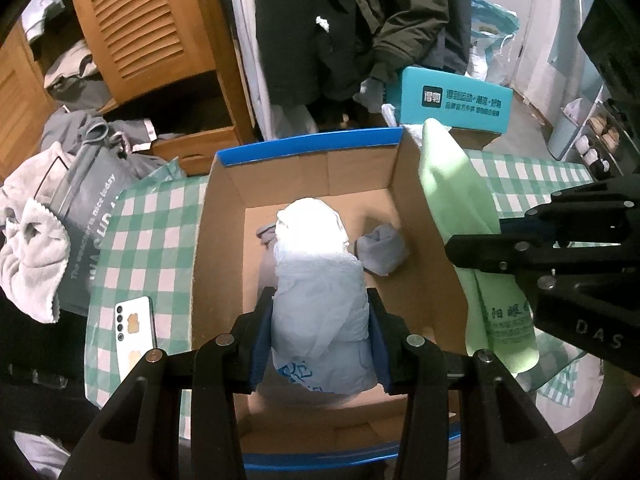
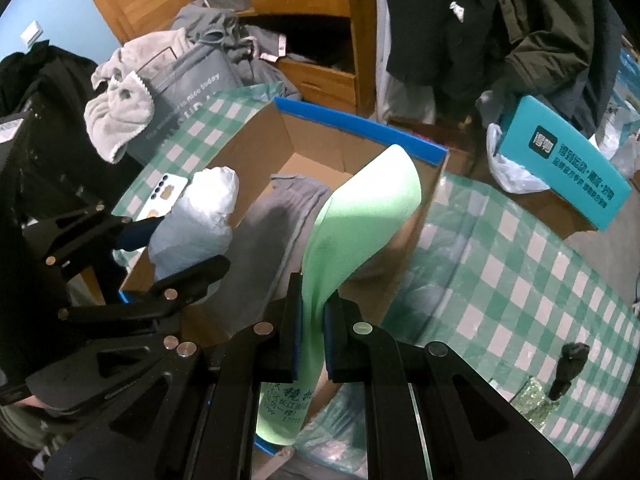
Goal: Organize soft objects
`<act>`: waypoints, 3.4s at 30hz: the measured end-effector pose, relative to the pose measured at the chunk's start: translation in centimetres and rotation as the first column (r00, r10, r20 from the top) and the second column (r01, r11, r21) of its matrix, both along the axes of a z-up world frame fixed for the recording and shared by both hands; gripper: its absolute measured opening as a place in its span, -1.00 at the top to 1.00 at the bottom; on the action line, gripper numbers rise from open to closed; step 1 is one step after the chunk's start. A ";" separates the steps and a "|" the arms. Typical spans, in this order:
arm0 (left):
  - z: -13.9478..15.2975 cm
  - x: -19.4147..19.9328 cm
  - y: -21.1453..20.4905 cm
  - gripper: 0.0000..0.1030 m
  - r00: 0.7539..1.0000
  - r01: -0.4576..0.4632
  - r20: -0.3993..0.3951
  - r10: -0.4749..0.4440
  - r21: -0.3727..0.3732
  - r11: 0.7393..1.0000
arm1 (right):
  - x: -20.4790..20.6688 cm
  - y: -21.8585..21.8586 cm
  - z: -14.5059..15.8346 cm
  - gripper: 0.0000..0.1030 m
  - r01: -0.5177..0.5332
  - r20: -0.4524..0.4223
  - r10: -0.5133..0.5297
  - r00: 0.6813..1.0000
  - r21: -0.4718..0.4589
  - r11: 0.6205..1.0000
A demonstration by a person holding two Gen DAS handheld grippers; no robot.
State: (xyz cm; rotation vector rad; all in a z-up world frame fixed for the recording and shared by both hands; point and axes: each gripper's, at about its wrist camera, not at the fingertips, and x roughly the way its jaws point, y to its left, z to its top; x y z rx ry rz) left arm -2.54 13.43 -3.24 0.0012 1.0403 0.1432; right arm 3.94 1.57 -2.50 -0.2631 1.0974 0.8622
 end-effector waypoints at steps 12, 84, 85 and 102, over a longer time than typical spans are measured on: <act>-0.6 -0.1 1.0 0.00 0.999 -0.032 -0.024 0.032 0.002 0.999 | 0.0 0.7 -0.8 0.26 0.005 -0.019 -0.005 1.000 -0.016 1.000; -3.9 6.6 -19.4 -0.42 0.945 0.296 -0.160 -0.287 0.033 0.955 | 5.1 -24.4 -8.6 -0.17 0.434 -0.059 -0.446 0.893 -0.155 0.888; -4.2 6.8 -19.6 -0.42 0.943 0.297 -0.166 -0.288 0.034 0.954 | 5.2 -24.6 -8.9 -0.18 0.437 -0.063 -0.451 0.891 -0.158 0.886; -8.7 10.0 -22.4 -0.42 0.921 0.308 -0.252 -0.297 0.004 0.951 | 6.9 -26.6 -14.4 -0.18 0.453 -0.146 -0.494 0.857 -0.245 0.857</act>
